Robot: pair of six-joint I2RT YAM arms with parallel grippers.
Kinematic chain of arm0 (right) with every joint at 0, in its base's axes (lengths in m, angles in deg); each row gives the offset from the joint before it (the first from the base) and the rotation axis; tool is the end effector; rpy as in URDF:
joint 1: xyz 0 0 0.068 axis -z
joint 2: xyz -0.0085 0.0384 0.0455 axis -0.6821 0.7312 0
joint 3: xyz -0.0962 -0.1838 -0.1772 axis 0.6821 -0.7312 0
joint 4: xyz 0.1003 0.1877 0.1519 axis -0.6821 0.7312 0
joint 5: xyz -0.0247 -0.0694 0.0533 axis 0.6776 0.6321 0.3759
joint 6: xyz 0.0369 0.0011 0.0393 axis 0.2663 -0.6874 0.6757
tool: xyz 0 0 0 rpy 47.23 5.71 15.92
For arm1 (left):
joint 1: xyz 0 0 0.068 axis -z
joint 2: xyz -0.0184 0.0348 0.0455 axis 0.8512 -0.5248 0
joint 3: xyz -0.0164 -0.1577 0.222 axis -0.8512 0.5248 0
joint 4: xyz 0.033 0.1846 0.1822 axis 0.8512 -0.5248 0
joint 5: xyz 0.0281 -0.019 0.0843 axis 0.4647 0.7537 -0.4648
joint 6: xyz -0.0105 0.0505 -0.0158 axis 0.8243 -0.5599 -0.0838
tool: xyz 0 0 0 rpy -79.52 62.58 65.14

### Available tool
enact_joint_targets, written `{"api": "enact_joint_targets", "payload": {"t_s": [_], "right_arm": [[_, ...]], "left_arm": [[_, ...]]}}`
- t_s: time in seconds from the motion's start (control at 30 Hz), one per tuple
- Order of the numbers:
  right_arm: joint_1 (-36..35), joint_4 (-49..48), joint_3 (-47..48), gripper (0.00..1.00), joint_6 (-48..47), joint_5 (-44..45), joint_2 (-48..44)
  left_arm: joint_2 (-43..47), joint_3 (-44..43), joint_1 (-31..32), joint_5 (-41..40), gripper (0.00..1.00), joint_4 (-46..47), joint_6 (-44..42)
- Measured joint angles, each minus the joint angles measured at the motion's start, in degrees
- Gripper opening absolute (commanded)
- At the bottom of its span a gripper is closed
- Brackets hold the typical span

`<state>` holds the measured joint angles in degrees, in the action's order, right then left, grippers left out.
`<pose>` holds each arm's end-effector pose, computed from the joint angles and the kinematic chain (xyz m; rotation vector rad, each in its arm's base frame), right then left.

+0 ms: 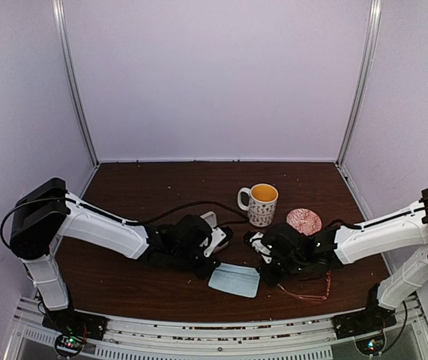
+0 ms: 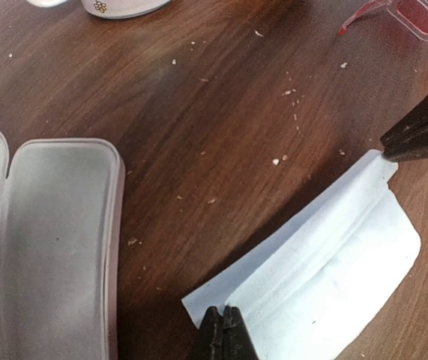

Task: Organize the sunglasses
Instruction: Fold the glasses cleaning cloth at the center of the board.

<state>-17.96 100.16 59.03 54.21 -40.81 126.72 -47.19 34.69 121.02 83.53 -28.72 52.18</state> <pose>0.1340 0.2386 0.1572 -0.9876 2.4172 0.4569 0.1674 -0.3228 0.1403 0.9649 2.3141 -0.5943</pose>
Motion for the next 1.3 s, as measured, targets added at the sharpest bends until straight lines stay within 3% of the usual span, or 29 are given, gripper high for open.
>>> {"api": "enact_joint_targets", "payload": {"t_s": [1.3], "right_arm": [[-5.5,-0.1,-1.2,0.00,4.2,0.7,-0.7]], "left_arm": [[2.8,3.1,2.8,-0.2,0.00,-1.8,1.1]]}}
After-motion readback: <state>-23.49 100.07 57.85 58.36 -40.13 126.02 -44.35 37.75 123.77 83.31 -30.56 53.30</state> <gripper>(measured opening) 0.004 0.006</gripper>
